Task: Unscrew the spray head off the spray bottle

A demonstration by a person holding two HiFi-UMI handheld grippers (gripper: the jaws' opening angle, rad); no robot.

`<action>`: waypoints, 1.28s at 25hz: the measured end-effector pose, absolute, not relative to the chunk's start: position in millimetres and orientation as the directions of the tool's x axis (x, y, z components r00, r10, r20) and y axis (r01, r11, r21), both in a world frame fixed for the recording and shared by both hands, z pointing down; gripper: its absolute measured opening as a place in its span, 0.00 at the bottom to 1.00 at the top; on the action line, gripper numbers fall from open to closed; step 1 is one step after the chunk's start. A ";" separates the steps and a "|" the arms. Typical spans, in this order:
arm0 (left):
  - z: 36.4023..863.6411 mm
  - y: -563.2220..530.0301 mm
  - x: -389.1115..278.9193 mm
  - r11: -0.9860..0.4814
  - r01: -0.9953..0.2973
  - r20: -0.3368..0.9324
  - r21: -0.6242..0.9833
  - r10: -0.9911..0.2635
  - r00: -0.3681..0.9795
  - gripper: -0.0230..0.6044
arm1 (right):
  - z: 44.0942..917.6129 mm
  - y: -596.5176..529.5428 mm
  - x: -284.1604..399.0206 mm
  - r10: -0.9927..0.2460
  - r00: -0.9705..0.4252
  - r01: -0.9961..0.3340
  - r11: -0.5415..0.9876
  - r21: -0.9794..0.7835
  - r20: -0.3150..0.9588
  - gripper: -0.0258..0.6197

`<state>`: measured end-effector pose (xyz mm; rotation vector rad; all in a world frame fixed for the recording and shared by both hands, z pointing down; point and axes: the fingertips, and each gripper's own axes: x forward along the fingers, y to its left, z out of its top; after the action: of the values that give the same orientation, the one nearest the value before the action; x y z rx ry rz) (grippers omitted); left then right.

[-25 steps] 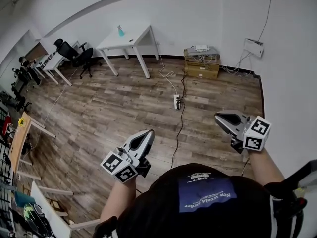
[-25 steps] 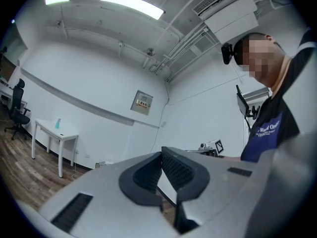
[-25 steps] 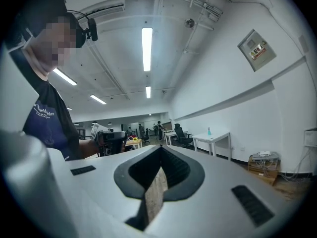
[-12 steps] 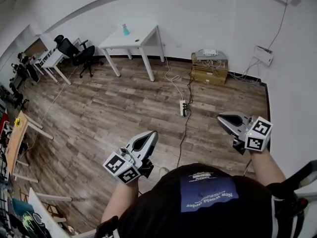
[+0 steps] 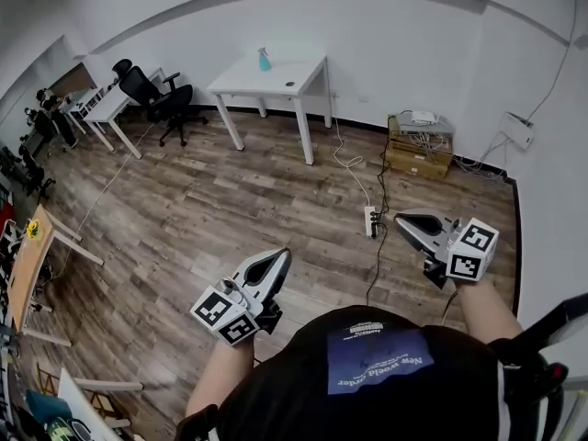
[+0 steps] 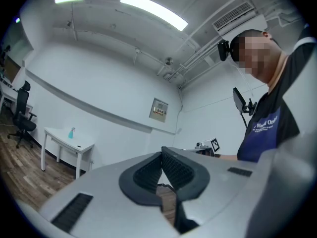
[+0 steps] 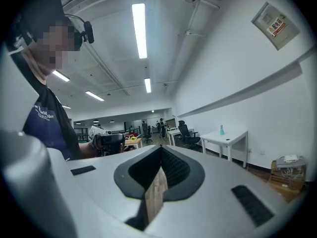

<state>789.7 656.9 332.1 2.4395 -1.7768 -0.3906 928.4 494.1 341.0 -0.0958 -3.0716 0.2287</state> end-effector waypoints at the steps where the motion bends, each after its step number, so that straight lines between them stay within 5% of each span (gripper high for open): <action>1: 332.8 661.2 773.3 -0.299 -0.925 -0.153 0.236 -0.951 0.268 0.04 | 341.9 495.6 908.8 0.085 -0.994 0.074 0.986 -0.151 0.062 0.03; 19: 361.7 631.6 573.2 0.099 -0.952 -0.110 0.289 -0.985 -0.135 0.04 | 357.0 412.8 635.5 0.451 -0.890 0.433 0.884 -0.177 0.070 0.03; 32: 348.2 475.7 454.8 0.158 -0.940 -0.130 0.302 -0.970 -0.205 0.04 | 351.1 267.6 482.1 0.569 -0.819 0.551 0.817 -0.168 0.079 0.03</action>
<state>454.8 475.7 348.2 1.9182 -2.3178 -0.4884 482.1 267.6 351.1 -0.8897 -2.8735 0.2086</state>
